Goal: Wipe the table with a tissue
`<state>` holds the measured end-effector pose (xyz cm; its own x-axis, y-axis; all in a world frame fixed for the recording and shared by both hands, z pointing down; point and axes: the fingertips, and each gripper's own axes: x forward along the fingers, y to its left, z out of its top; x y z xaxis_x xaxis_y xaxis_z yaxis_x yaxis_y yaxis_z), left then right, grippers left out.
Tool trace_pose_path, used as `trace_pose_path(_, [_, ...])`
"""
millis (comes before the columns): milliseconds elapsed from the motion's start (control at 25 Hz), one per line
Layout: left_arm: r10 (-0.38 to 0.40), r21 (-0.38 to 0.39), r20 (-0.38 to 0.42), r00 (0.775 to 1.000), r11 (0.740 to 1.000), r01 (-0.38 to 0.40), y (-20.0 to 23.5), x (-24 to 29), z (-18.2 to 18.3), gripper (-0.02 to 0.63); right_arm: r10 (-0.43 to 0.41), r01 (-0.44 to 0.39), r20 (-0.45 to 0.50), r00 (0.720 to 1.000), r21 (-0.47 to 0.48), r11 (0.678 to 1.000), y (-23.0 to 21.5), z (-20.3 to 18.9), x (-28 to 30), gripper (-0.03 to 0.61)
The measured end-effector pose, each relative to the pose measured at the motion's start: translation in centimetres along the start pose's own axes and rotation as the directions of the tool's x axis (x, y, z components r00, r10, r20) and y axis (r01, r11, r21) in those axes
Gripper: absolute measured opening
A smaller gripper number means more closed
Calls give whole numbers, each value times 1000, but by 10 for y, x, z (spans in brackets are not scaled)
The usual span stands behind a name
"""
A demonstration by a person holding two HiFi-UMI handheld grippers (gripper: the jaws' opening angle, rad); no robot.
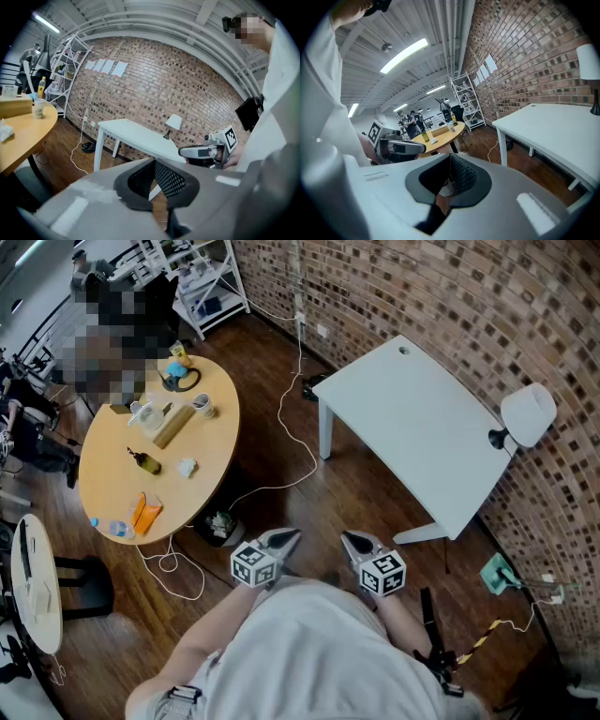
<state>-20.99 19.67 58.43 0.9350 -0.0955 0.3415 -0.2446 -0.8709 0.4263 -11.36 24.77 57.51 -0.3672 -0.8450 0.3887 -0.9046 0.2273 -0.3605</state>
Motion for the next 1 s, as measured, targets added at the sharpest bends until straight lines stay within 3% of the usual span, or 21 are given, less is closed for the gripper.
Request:
trace_pose_path(600, [24,-33,61,998,999,-22,134,-89,48,3,-33,32,-35,999,-45,998,64,62,129,9])
trace_pose_path(1000, [28,-63,75,997,998,-23,199,-152,52,3,-66,63,-39,997,-68,996,99,85,197,9])
